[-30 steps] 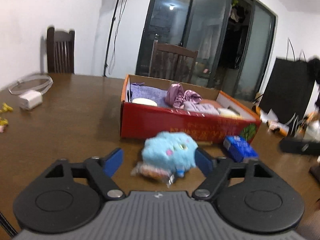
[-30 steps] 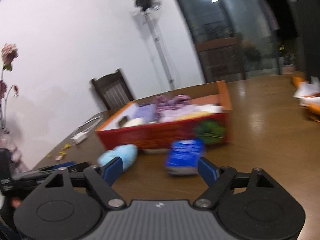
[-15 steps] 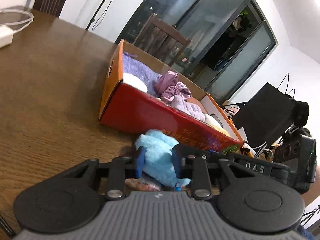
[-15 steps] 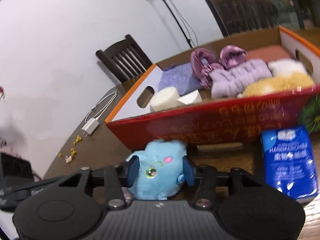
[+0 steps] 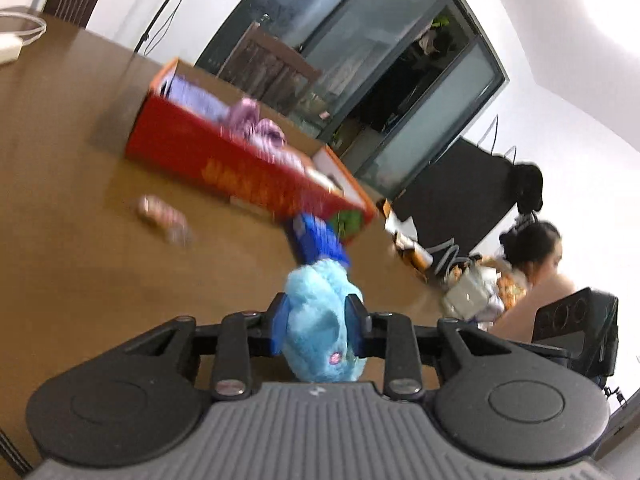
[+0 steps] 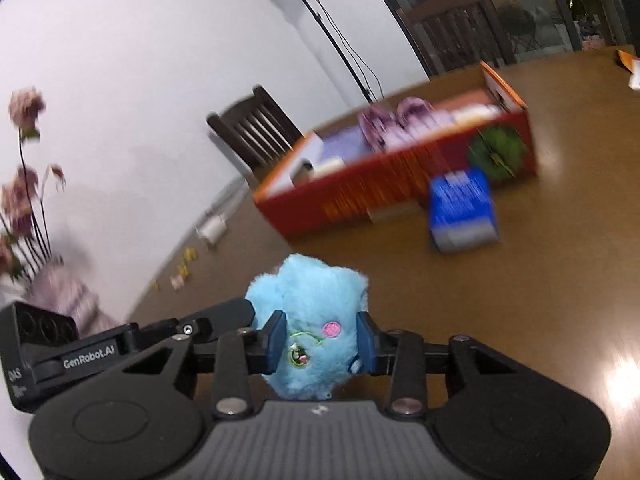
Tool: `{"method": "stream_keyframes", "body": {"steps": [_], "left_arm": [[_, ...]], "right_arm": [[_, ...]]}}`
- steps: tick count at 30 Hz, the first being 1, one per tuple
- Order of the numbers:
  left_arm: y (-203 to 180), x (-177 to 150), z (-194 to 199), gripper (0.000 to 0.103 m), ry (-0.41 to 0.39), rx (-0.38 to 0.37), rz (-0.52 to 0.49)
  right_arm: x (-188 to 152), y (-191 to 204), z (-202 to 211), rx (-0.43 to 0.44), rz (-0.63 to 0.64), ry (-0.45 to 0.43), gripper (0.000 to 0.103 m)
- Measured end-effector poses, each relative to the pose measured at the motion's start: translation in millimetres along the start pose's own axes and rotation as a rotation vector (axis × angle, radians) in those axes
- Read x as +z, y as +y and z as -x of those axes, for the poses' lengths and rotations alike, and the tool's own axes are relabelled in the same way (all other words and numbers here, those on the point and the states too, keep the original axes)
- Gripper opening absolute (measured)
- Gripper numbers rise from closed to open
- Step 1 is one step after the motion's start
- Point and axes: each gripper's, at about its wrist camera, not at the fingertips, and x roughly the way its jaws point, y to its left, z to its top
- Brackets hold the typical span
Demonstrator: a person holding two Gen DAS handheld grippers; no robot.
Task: Organize soft objects
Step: 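Carry the blue plush into the cardboard box and open the right tool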
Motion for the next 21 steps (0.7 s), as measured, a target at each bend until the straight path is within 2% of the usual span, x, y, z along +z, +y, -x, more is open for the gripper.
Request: {"method": "stream_keyframes", "body": {"steps": [4,6,12,14,16,19,21], "left_arm": [[1,-16,7,0.047,-0.002,0.050,-0.003],[-2,-21,10,0.050,0.003,0.047,-0.008],[3,-22,5,0.051,0.023,0.064,0.007],[4,-21,-1,0.049,0.038,0.056,0.014],[7,-20,-8,0.037,0.062,0.033,0.036],[12,-18,-14,0.032,0.059,0.028,0.064],[12,-12,-14,0.032,0.040,-0.001,0.080]], "right_arm": [[-18,-6,11,-0.040,0.026,-0.015,0.039],[-21,-10,20,-0.047,0.033,-0.030,0.039],[-20,-22,14,0.003,-0.021,-0.032,0.042],[-20,-24,7,0.028,-0.039,-0.026,0.044],[-19,-27,0,0.040,-0.060,-0.020,0.044],[-19,-34,-10,0.045,-0.092,-0.003,0.041],[-15,-39,-12,0.058,-0.120,-0.007,0.040]]}}
